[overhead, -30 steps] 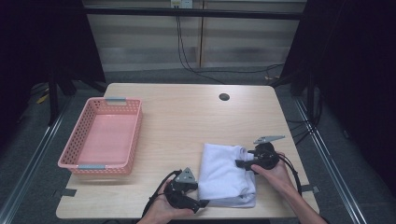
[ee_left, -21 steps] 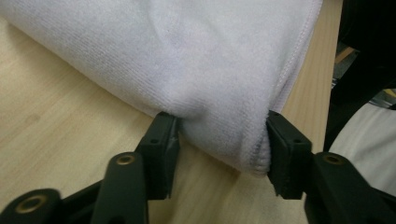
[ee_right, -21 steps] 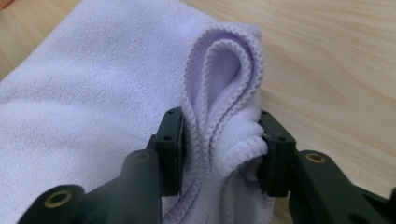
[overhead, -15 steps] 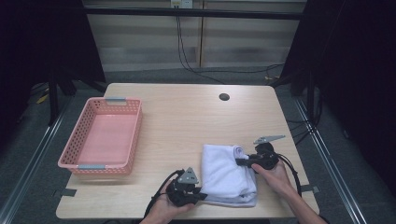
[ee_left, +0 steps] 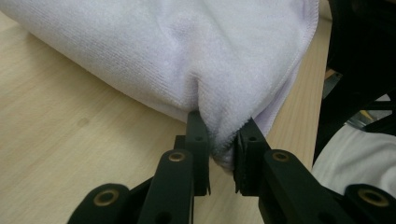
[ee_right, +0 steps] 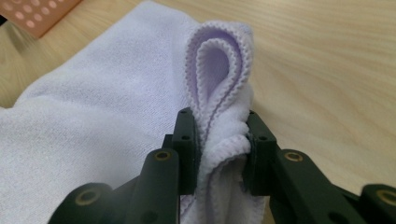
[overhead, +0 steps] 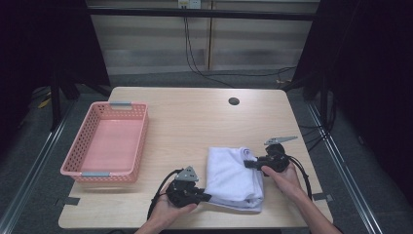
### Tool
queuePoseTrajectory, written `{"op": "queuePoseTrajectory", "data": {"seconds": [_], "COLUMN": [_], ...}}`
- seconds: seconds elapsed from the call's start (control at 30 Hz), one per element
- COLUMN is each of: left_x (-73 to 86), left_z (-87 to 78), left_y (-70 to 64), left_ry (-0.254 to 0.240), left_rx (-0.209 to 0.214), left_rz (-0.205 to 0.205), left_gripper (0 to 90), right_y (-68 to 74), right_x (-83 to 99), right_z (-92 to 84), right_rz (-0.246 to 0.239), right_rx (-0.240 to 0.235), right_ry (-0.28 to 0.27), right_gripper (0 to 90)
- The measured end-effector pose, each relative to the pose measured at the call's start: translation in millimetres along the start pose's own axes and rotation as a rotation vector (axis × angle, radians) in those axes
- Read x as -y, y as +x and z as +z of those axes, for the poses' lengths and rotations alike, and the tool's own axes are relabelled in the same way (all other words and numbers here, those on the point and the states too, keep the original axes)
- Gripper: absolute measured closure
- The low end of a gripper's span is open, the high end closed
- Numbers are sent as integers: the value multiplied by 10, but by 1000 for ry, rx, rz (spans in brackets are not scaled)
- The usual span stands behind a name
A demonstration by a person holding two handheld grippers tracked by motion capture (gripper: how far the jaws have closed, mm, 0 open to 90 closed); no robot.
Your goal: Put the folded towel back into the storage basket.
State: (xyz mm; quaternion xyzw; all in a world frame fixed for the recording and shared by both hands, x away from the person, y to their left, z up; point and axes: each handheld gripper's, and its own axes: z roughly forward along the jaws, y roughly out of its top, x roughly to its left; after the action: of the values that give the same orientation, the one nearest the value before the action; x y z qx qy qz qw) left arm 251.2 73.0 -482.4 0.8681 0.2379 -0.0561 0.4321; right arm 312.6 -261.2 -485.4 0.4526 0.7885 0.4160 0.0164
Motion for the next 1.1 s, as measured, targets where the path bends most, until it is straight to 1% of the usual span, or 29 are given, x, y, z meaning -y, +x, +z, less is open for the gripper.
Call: {"op": "queuePoseTrajectory", "data": {"seconds": [0.2, 0.27, 0.37, 0.4, 0.47, 0.5, 0.53, 0.57, 0.6, 0.63, 0.67, 0.7, 0.73, 0.77, 0.8, 0.87, 0.9, 0.97, 1.0, 1.07, 1.1], "left_x": [-57, -96, -100, -109, -120, -132, -142, -146, -156, -156, -165, -165, -170, -173, -178, -186, -198, -203, -219, -245, -258], "left_z": [-90, -115, -113, -126, -148, -173, -210, -233, -306, -306, -389, -389, -443, -481, -521, -559, -595, -612, -642, -675, -691], "left_y": [44, 65, 79, 91, 96, 99, 106, 104, 113, 113, 119, 119, 127, 135, 144, 159, 184, 195, 211, 206, 208], "left_ry": [-10, -7, -2, -1, -1, -13, -21, -26, -35, -35, -56, -56, -63, -68, -71, -73, -80, -81, -81, -87, -91], "left_rx": [-7, -16, -25, -33, -39, -40, -40, -49, -56, -56, -63, -63, -71, -69, -80, -77, -81, -77, -71, -72, -64], "left_rz": [-12, -18, -17, -32, -28, -35, -39, -39, -47, -47, -49, -49, -35, -39, -41, -45, -60, -63, -70, -65, -66], "left_gripper": [792, 792, 792, 792, 792, 792, 793, 793, 794, 795, 795, 795, 795, 795, 796, 796, 798, 798, 798, 798, 798], "right_y": [9, 2, -9, -11, 2, 2, 28, 28, 59, 71, 93, 110, 110, 133, 153, 179, 199, 203, 200, 181, 179], "right_x": [-88, -115, -130, -144, -184, -184, -246, -246, -306, -327, -357, -383, -383, -415, -442, -497, -552, -572, -627, -656, -668], "right_z": [1, -21, -25, -26, -32, -32, -50, -50, -61, -60, -54, -45, -45, -30, -17, 9, 31, 36, 52, 54, 56], "right_rz": [-5, -6, -1, -8, -11, -11, -21, -21, -23, -30, -31, -35, -35, -40, -36, -47, -48, -51, -50, -39, -38], "right_rx": [-14, -21, -26, -28, -29, -29, -32, -32, -40, -41, -44, -47, -47, -50, -56, -62, -63, -65, -76, -97, -100], "right_ry": [-19, -31, -33, -34, -46, -46, -57, -57, -66, -73, -77, -79, -79, -84, -86, -86, -85, -79, -71, -76, -74], "right_gripper": [711, 711, 711, 711, 711, 711, 712, 712, 713, 713, 713, 713, 713, 714, 714, 716, 716, 716, 716, 716, 716]}}
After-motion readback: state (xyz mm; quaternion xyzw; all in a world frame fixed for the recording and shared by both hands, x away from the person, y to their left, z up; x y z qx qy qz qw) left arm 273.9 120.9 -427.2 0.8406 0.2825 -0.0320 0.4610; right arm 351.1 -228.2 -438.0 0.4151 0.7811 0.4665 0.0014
